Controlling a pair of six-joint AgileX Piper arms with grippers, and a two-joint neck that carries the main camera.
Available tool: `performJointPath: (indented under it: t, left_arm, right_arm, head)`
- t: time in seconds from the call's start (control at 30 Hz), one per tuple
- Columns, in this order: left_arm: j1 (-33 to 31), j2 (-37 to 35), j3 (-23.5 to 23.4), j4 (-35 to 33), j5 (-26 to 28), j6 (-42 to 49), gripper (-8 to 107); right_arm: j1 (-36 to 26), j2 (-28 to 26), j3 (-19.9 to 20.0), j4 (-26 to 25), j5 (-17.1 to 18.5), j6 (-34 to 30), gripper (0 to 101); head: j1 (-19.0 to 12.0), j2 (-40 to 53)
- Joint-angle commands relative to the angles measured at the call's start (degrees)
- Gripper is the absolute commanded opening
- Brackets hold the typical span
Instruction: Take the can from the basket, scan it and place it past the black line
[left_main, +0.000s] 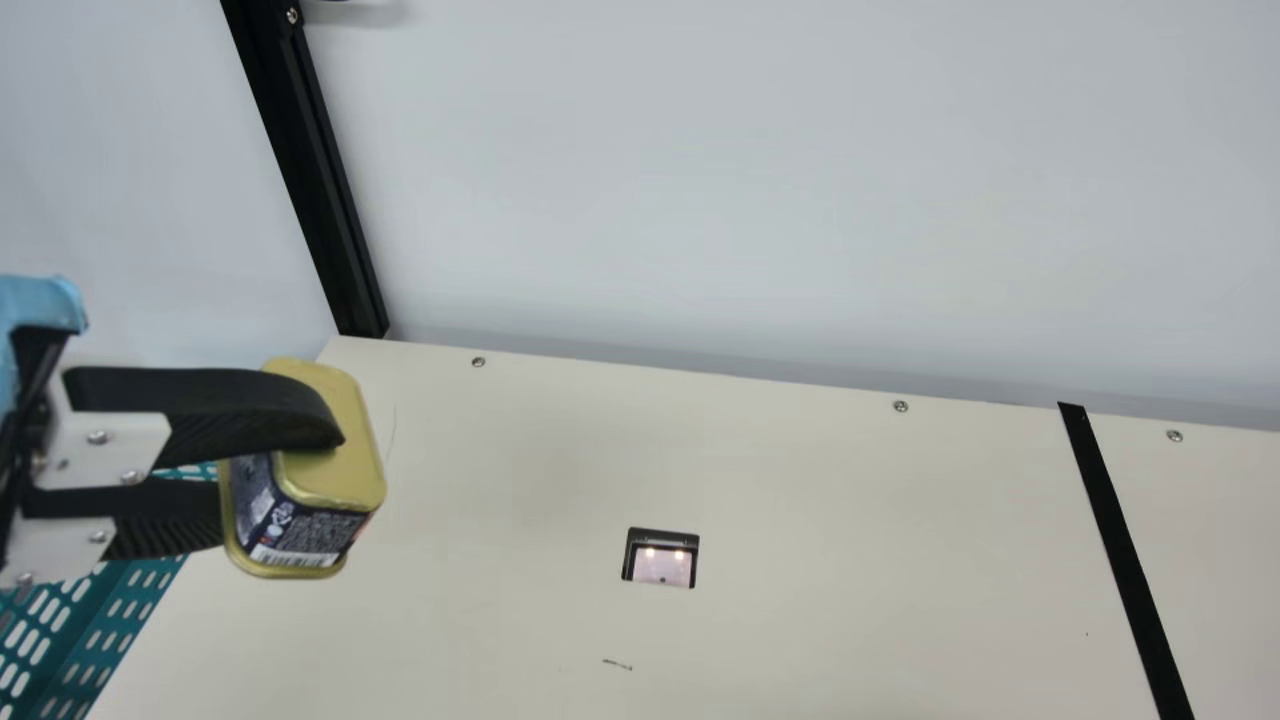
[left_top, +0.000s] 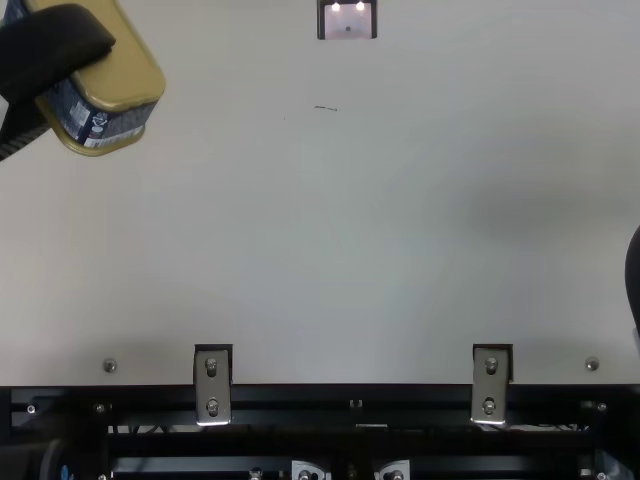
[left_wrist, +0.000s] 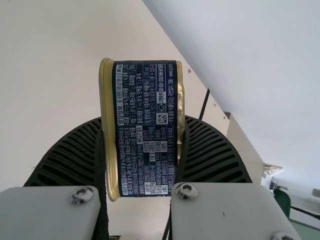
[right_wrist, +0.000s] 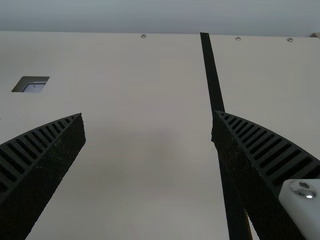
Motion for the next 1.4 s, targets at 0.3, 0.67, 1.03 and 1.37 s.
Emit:
performJointPath:
  t: [0.3,0.67,1.03,1.37]
  left_arm:
    - [-2.57,-0.06,-3.27,-3.08,0.64,-7.48,10]
    - [-2.99,-0.57,-7.21,-4.51,2.62,-13.43,10]
    - [-0.79,-1.58,-6.47,-7.59,4.5,-17.07,10]
    - [0.48,-2.29,-5.82,-11.88,5.45,-17.71,10]
  right_arm:
    - [0.0,0.0,0.0,-0.14,0.0,0.0,101]
    - [0.0,0.0,0.0,-0.14,0.0,0.0,101]
    - [0.0,0.0,0.0,-0.14,0.0,0.0,101]
    - [0.0,0.0,0.0,-0.14,0.0,0.0,101]
  head:
    - [-2.13,-0.45]
    - [-2.13,-0.45]
    - [-2.13,-0.45]
    - [-2.13,-0.45]
